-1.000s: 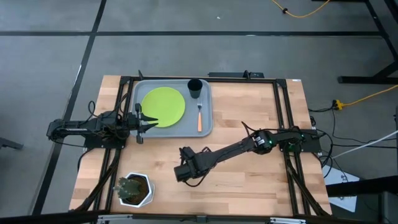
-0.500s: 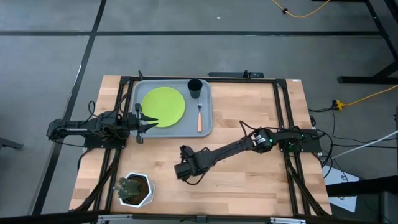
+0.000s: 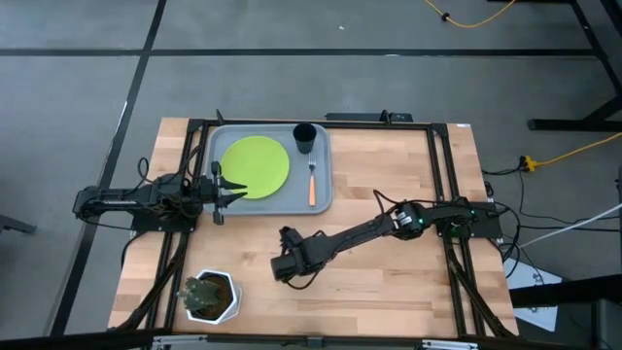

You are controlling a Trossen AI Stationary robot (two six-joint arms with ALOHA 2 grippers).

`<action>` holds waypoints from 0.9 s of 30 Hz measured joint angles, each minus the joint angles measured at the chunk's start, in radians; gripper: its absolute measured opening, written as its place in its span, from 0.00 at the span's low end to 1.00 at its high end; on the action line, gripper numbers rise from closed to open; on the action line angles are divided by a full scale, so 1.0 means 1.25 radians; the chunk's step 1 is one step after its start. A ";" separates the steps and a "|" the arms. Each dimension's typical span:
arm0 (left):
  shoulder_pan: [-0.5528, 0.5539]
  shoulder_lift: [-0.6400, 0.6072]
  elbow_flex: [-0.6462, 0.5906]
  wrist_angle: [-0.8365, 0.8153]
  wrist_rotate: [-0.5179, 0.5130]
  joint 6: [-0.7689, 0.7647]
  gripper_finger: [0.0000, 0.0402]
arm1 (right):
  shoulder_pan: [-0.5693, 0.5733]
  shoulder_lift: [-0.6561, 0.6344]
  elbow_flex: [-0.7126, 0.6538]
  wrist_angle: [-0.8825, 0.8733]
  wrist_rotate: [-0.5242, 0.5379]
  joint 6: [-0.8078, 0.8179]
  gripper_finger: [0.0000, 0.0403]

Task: Pick and place plate/cup/fork/spoon on tray
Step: Put the black spoon on the blue serving tray to the left of the orange fork

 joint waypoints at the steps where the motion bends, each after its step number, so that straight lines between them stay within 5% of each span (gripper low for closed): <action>1: 0.000 0.000 0.000 0.000 0.000 0.000 0.19 | 0.000 0.001 0.011 -0.021 0.004 0.001 0.24; 27: 0.000 0.000 0.000 0.000 0.000 0.000 0.19 | -0.008 -0.002 -0.002 -0.058 -0.004 -0.067 0.24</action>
